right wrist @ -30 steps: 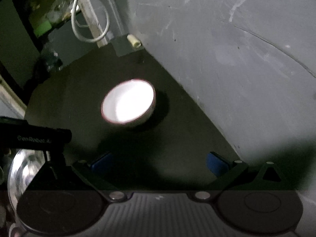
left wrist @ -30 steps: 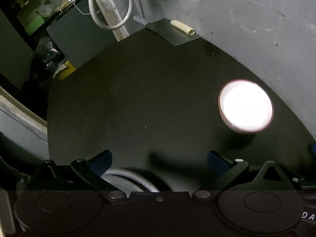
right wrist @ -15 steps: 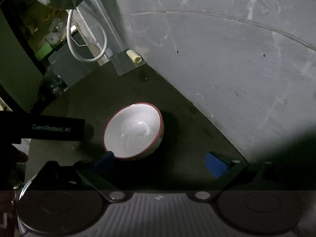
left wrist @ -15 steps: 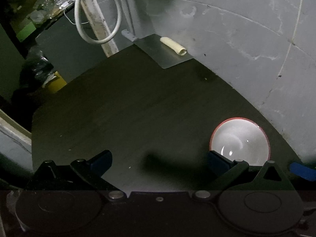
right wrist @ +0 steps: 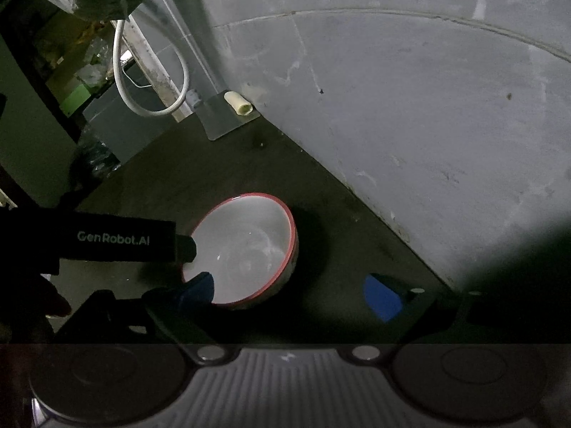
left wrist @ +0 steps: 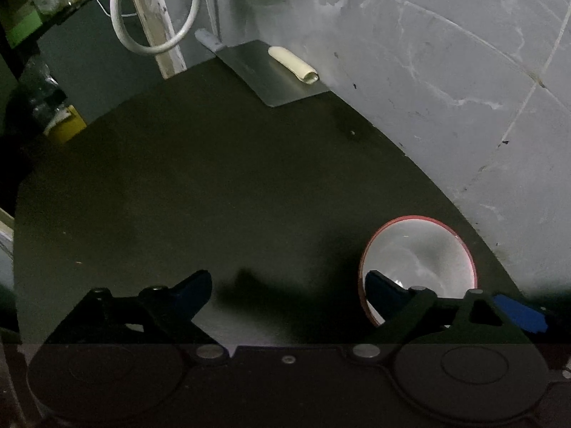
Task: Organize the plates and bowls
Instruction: 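Close both grippers on the rim of the second white bowl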
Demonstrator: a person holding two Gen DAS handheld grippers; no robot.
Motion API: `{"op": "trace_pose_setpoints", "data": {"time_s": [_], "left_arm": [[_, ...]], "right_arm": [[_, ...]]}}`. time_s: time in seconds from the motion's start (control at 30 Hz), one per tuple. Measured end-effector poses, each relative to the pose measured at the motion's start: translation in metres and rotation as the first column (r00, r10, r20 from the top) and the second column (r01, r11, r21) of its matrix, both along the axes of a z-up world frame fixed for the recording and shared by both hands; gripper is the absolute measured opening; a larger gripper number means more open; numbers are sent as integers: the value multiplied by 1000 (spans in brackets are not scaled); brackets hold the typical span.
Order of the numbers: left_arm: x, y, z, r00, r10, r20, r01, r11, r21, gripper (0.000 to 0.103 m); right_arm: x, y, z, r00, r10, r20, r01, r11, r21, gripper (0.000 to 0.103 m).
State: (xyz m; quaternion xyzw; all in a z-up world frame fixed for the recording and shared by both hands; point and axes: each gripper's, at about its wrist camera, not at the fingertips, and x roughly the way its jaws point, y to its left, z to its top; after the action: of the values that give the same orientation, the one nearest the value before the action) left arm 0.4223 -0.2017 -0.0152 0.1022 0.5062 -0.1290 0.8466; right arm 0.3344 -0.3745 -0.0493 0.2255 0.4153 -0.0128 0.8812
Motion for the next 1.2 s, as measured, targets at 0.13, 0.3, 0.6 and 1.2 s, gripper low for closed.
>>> {"op": "trace_pose_setpoints", "data": {"time_s": [0.13,0.3,0.6,1.2], "left_arm": [[2,-2,-4,1000,-12,-16,11,1000,-25,85],[4,-4,-9,999,-21,-42,17,997,-74,76],[2,-2,-21,996,-20,-91,5,988,-151,56],[-16,10,-25,995,-52,-89,22,950,-313,9]], "right_arm": [[2,3,0,1000,-8,2,8,1000,-18,89],[5,4,-1,1000,-11,5,11,999,-37,85],[6,10,-3,1000,5,25,-3,997,-83,80],[9,10,8,992,125,-23,-126,989,-72,22]]}}
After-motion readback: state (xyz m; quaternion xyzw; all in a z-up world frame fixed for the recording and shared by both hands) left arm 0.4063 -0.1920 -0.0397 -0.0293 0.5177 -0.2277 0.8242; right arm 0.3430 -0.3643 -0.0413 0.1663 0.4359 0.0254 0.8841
